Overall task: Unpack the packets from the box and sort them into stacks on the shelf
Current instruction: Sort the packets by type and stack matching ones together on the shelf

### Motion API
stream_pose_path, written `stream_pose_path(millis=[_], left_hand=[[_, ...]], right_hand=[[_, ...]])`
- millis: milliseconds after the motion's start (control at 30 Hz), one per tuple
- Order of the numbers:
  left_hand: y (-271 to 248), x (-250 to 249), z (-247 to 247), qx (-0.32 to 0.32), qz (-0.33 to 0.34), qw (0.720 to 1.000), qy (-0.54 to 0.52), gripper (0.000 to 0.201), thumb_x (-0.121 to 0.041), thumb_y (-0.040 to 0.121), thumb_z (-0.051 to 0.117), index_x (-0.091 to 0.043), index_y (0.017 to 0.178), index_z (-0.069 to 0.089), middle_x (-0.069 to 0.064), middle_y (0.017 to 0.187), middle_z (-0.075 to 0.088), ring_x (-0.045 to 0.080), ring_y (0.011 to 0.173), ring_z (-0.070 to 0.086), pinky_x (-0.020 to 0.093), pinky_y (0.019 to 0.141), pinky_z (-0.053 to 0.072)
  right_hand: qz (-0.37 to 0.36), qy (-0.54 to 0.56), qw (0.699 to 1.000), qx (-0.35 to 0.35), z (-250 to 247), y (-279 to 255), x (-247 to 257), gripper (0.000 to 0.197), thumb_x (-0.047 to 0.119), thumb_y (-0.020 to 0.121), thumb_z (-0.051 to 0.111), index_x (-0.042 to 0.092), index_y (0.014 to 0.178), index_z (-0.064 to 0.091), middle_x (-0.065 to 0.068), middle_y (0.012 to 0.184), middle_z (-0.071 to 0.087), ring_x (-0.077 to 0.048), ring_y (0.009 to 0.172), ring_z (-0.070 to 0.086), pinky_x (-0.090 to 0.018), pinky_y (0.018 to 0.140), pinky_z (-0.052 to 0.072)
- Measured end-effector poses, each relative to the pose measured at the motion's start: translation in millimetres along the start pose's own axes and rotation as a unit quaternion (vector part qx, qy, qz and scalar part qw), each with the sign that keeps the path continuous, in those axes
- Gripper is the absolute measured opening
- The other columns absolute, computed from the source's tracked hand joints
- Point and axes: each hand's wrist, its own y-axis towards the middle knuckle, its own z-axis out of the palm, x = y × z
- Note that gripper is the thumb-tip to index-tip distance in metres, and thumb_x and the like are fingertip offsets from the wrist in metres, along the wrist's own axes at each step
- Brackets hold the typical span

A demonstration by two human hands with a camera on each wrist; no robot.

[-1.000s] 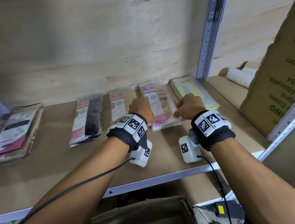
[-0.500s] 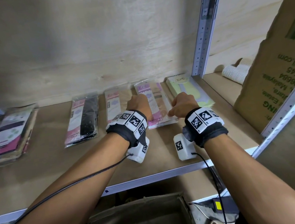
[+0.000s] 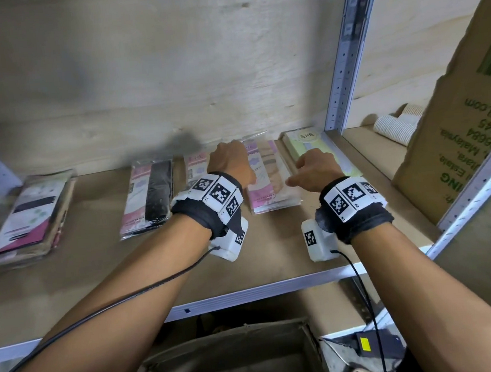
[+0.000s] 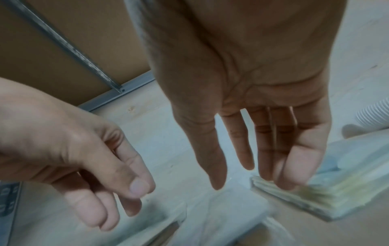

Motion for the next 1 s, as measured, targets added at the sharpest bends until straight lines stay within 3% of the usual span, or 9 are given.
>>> stream_pose_path(millis=[133,233,367,500,633,733,833,933,1000], left_hand=[[-10,23,-35,-0.052,-0.004,0.991,-0.124,0.028,-0.022,0.077,0.085,-0.002,0.093,0.075,0.014,0.092,0.076,0.030,0.080,0.075,0.035,0.072,0.061],[-21,67,-54,-0.092,-0.028,0.970,-0.225,0.013,-0.018,0.077,0.082,-0.008,0.086,0.079,0.014,0.084,0.077,0.032,0.079,0.076,0.044,0.080,0.063],[-38,147,-67,-0.128,-0.082,0.942,-0.298,0.008,-0.023,0.076,0.081,-0.017,0.073,0.078,0.007,0.072,0.077,0.026,0.072,0.077,0.048,0.079,0.063],[-47,218,-86,-0.166,-0.150,0.915,-0.337,0.014,-0.025,0.073,0.080,-0.031,0.060,0.077,-0.002,0.066,0.076,0.025,0.077,0.077,0.048,0.082,0.062],[-56,279,-106,-0.182,-0.203,0.904,-0.328,0.011,-0.026,0.078,0.077,-0.016,0.075,0.074,0.019,0.099,0.076,0.039,0.102,0.072,0.054,0.094,0.057],[-67,307,-114,-0.198,-0.221,0.916,-0.271,0.022,-0.026,0.082,0.071,-0.005,0.088,0.075,0.016,0.097,0.075,0.034,0.094,0.072,0.041,0.085,0.057],[-76,336,-120,-0.208,-0.226,0.926,-0.220,0.019,-0.023,0.088,0.069,-0.008,0.097,0.078,0.009,0.105,0.075,0.029,0.102,0.068,0.032,0.088,0.049],[-83,361,-124,-0.203,-0.234,0.925,-0.219,0.021,-0.023,0.087,0.071,-0.009,0.101,0.078,0.009,0.108,0.075,0.028,0.104,0.067,0.033,0.093,0.049],[-86,375,-125,-0.188,-0.250,0.925,-0.217,0.026,-0.028,0.084,0.069,-0.006,0.096,0.076,0.012,0.101,0.072,0.029,0.097,0.066,0.035,0.087,0.049]], right_hand=[[-0.087,0.055,0.994,-0.031,-4,-8,6,0.040,0.028,0.085,0.073,0.016,0.122,0.065,-0.006,0.109,0.070,-0.021,0.099,0.066,-0.036,0.093,0.054],[-0.160,0.102,0.982,0.003,6,-25,16,0.022,0.026,0.089,0.069,0.018,0.109,0.070,0.001,0.081,0.074,-0.006,0.067,0.066,-0.026,0.077,0.054],[-0.174,0.190,0.963,0.077,31,-48,39,0.015,0.008,0.090,0.067,0.003,0.104,0.069,0.001,0.064,0.068,-0.014,0.053,0.063,-0.025,0.056,0.053],[-0.210,0.224,0.941,0.143,55,-63,89,0.012,0.008,0.093,0.065,0.001,0.103,0.068,-0.011,0.075,0.068,-0.019,0.055,0.061,-0.023,0.047,0.048],[-0.227,0.233,0.924,0.202,95,-67,160,0.006,0.007,0.094,0.062,0.006,0.097,0.068,-0.014,0.076,0.069,-0.020,0.059,0.063,-0.023,0.050,0.050],[-0.211,0.220,0.921,0.240,133,-64,200,0.008,0.008,0.094,0.063,0.003,0.100,0.066,-0.017,0.076,0.067,-0.018,0.056,0.062,-0.024,0.049,0.052],[-0.207,0.203,0.919,0.267,175,-65,240,0.008,0.007,0.095,0.062,0.001,0.099,0.065,-0.013,0.076,0.066,-0.016,0.054,0.062,-0.025,0.048,0.052],[-0.193,0.212,0.916,0.281,209,-70,272,0.010,0.002,0.094,0.058,-0.003,0.101,0.064,-0.011,0.073,0.064,-0.022,0.059,0.061,-0.032,0.056,0.056],[-0.180,0.228,0.910,0.297,226,-72,290,0.008,0.000,0.094,0.055,0.000,0.100,0.060,-0.011,0.071,0.061,-0.023,0.055,0.058,-0.034,0.055,0.055]])
